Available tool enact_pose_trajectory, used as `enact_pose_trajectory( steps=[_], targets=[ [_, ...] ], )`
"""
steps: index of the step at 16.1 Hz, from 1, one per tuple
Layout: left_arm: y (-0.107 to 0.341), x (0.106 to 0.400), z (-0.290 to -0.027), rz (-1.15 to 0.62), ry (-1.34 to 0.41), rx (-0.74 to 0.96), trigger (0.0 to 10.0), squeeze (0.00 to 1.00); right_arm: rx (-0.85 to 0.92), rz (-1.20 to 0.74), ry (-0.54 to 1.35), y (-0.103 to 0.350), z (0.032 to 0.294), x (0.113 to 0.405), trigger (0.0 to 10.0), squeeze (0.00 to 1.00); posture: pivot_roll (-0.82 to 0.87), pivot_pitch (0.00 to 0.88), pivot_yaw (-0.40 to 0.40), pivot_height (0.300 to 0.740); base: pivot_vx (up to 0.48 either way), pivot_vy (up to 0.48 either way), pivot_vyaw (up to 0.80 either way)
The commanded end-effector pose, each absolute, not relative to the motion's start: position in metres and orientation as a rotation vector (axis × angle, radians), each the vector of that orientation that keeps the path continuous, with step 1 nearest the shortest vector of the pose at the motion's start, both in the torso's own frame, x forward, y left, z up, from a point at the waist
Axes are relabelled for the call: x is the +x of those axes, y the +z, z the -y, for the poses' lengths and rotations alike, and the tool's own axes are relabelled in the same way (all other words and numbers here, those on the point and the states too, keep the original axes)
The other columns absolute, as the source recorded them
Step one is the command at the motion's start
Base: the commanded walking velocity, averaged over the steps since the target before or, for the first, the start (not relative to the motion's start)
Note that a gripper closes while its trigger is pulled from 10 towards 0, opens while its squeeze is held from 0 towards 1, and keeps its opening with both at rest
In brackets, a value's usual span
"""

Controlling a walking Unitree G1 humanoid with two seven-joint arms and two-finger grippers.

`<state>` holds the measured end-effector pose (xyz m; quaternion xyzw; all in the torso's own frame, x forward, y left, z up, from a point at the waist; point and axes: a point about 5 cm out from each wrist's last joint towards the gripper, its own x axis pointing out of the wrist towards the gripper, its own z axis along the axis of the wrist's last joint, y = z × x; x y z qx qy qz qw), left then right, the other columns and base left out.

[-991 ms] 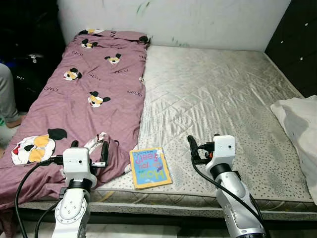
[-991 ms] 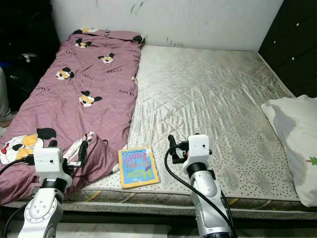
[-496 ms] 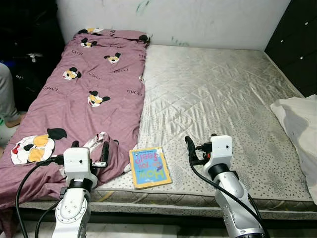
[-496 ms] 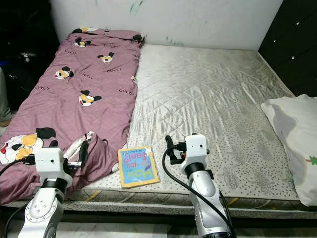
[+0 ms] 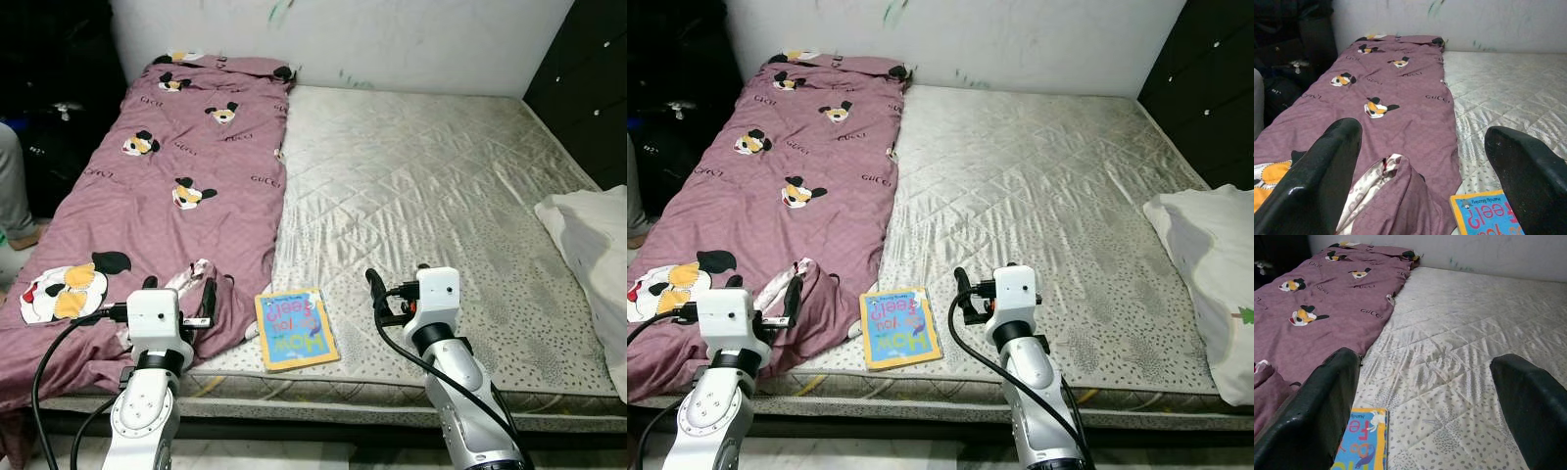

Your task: Clean up the room

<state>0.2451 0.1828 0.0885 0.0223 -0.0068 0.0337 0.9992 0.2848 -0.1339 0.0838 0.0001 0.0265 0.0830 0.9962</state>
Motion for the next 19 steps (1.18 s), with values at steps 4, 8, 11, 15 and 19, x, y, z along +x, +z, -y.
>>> enact_pose_trajectory(
  steps=[4,8,11,15,19],
  targets=[
    [0.0904,0.2477,-0.1823,0.011,0.073,0.034,10.0,0.0,-0.007,-0.05,0.176,0.0865,0.1346,0.2842,10.0,0.0,0.01,0.1,-0.051,0.645,0.0,0.0,0.0],
    [0.0907,0.2487,-0.1824,0.01,0.08,0.03,10.0,0.0,-0.007,-0.053,0.177,0.0859,0.1345,0.2841,10.0,0.0,0.01,0.1,-0.051,0.606,0.0,0.0,0.0],
    [0.091,0.2496,-0.1822,0.01,0.084,0.027,10.0,0.0,-0.009,-0.053,0.179,0.0859,0.1345,0.2841,10.0,0.0,0.01,0.1,-0.051,0.576,0.0,0.0,0.0],
    [0.0912,0.2508,-0.1841,0.01,0.108,0.022,10.0,0.0,-0.013,-0.06,0.181,0.085,0.1356,0.2853,10.0,0.0,0.0,0.096,-0.053,0.572,0.0,0.0,0.0],
    [0.0911,0.2514,-0.1879,0.014,0.126,0.012,10.0,0.0,-0.012,-0.064,0.195,0.084,0.1342,0.287,10.0,0.0,0.01,0.086,-0.052,0.572,0.0,0.0,0.0]
  ],
)
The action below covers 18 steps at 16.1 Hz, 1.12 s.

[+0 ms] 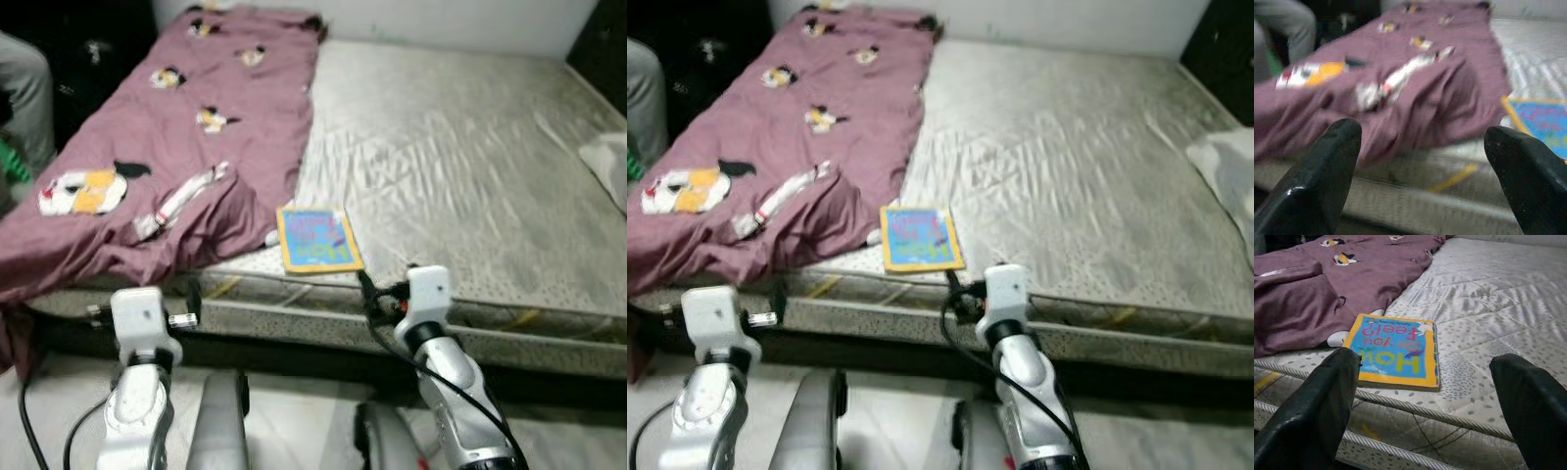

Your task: Clean up the room

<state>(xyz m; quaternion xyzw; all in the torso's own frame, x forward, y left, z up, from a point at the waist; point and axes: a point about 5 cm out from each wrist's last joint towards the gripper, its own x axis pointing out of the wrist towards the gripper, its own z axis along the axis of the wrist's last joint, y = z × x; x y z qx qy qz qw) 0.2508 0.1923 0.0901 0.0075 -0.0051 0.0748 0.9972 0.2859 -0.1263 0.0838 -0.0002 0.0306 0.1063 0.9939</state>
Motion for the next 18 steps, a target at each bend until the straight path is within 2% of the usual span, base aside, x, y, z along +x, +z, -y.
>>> enact_pose_trajectory(
  steps=[1,4,8,15,18],
  targets=[
    [0.0922,0.2513,-0.1867,0.023,0.114,0.011,10.0,0.0,-0.013,-0.064,0.196,0.084,0.134,0.287,10.0,0.0,0.01,0.086,-0.052,0.572,0.259,0.0,0.0],
    [0.0931,0.2516,-0.1855,0.027,0.11,0.01,10.0,0.0,-0.011,-0.06,0.203,0.0841,0.1337,0.2871,10.0,0.0,0.01,0.081,-0.052,0.572,0.344,0.0,0.0],
    [0.0924,0.2523,-0.1846,0.027,0.106,0.004,10.0,0.0,-0.008,-0.058,0.211,0.0842,0.1335,0.2879,10.0,0.0,0.01,0.072,-0.056,0.533,0.363,0.0,0.0],
    [0.091,0.2538,-0.1856,0.017,0.106,0.0,10.0,0.0,-0.013,-0.062,0.197,0.0833,0.1355,0.2895,10.0,0.0,0.01,0.078,-0.057,0.533,0.33,0.0,0.0],
    [0.0892,0.2539,-0.1893,0.004,0.149,-0.006,10.0,0.0,-0.014,-0.062,0.196,0.0829,0.1358,0.2898,10.0,0.0,0.01,0.081,-0.057,0.533,0.0,0.0,0.0]
  ],
)
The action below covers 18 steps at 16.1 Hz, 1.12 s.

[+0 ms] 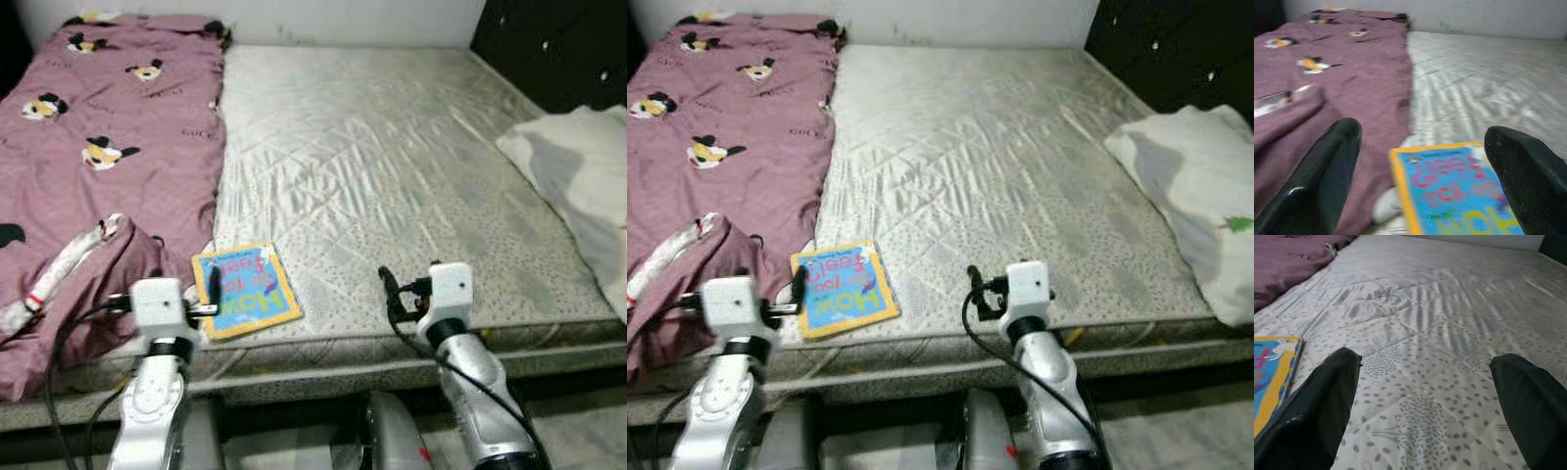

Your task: Clean up the room

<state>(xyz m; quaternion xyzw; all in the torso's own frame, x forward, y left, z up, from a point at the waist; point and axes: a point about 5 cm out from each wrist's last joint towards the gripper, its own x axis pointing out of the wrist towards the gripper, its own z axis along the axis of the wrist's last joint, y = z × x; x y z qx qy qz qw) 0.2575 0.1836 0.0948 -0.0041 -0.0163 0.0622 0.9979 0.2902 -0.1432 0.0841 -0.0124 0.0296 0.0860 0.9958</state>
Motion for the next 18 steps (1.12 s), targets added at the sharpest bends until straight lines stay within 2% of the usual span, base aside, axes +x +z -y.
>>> enact_pose_trajectory(
  steps=[1,5,9,11,14,18],
  targets=[
    [0.089,0.254,-0.192,-0.003,0.179,-0.025,10.0,0.0,-0.048,-0.067,0.202,0.082,0.136,0.29,10.0,0.0,0.01,0.081,-0.057,0.533,0.0,0.0,0.0],
    [0.084,0.252,-0.204,-0.043,0.271,-0.079,10.0,0.0,-0.057,-0.071,0.214,0.081,0.134,0.29,10.0,0.0,0.01,0.088,-0.065,0.533,0.0,0.0,0.8],
    [0.072,0.268,-0.223,-0.152,0.284,-0.122,10.0,0.0,-0.04,-0.067,0.206,0.082,0.135,0.289,10.0,0.0,0.0,0.095,-0.069,0.533,0.0,0.0,0.0],
    [0.077,0.279,-0.231,-0.147,0.275,-0.132,10.0,0.0,-0.045,-0.063,0.211,0.083,0.137,0.287,10.0,0.0,-0.01,0.098,-0.067,0.533,0.0,0.0,0.0],
    [0.07,0.293,-0.222,-0.224,0.153,-0.186,10.0,0.0,-0.052,-0.065,0.199,0.083,0.143,0.284,10.0,0.0,-0.03,0.106,-0.068,0.509,0.0,0.0,0.0],
    [0.057,0.309,-0.205,-0.295,0.061,-0.256,10.0,0.0,-0.081,-0.057,0.192,0.087,0.153,0.278,10.0,0.0,-0.08,0.124,-0.075,0.509,0.0,0.0,0.0]
  ],
)
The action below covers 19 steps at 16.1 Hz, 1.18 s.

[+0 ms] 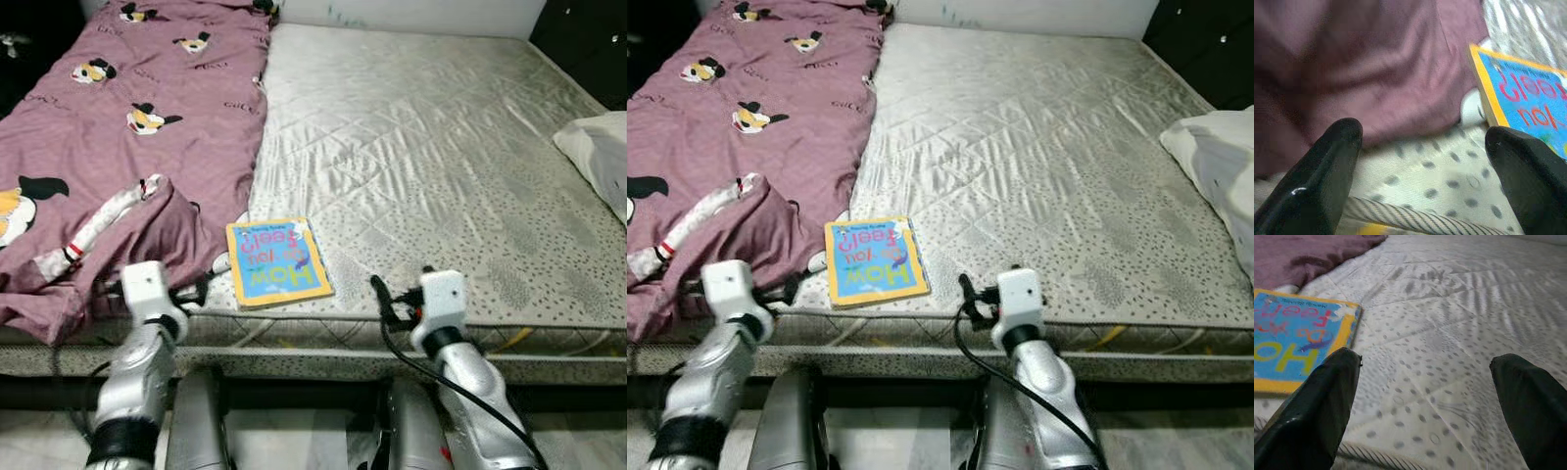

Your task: Clean up the room

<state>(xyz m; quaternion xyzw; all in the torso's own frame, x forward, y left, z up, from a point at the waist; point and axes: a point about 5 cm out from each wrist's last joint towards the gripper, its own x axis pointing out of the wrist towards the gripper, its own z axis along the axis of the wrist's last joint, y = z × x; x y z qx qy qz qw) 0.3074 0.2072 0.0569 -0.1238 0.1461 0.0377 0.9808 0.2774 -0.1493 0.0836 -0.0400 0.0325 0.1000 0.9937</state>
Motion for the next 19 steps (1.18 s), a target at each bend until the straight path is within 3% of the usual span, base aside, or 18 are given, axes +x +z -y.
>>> enact_pose_trajectory(
  steps=[1,7,11,12,13,17,19],
  targets=[
    [0.055,0.312,-0.2,-0.306,0.044,-0.284,10.0,0.0,-0.084,-0.057,0.191,0.088,0.156,0.276,10.0,0.0,-0.09,0.129,-0.078,0.509,0.0,0.0,0.0],
    [0.051,0.333,-0.166,-0.359,-0.107,-0.468,10.0,0.0,-0.143,-0.042,0.265,0.102,0.164,0.262,10.0,0.0,-0.16,0.136,-0.09,0.509,0.0,0.0,0.0],
    [0.049,0.336,-0.157,-0.377,-0.172,-0.604,10.0,0.0,-0.152,-0.046,0.265,0.103,0.165,0.261,10.0,0.0,-0.17,0.132,-0.092,0.509,0.0,0.0,0.0],
    [0.048,0.336,-0.158,-0.379,-0.177,-0.67,7.7,0.0,-0.163,-0.034,0.272,0.107,0.164,0.263,10.0,0.0,-0.18,0.127,-0.09,0.509,0.0,0.0,0.0],
    [0.046,0.335,-0.158,-0.381,-0.189,-0.726,0.0,0.0,-0.168,-0.029,0.276,0.109,0.164,0.263,10.0,0.0,-0.18,0.127,-0.091,0.509,0.0,0.0,0.0],
    [0.038,0.329,-0.15,-0.444,-0.257,-0.925,0.0,0.0,-0.18,-0.023,0.268,0.112,0.166,0.265,10.0,0.0,-0.19,0.117,-0.085,0.509,0.0,0.0,0.0],
    [0.033,0.325,-0.147,-0.502,-0.252,-0.933,0.0,0.0,-0.184,-0.019,0.271,0.112,0.165,0.265,10.0,0.0,-0.19,0.113,-0.082,0.509,0.0,0.0,0.0]
  ],
)
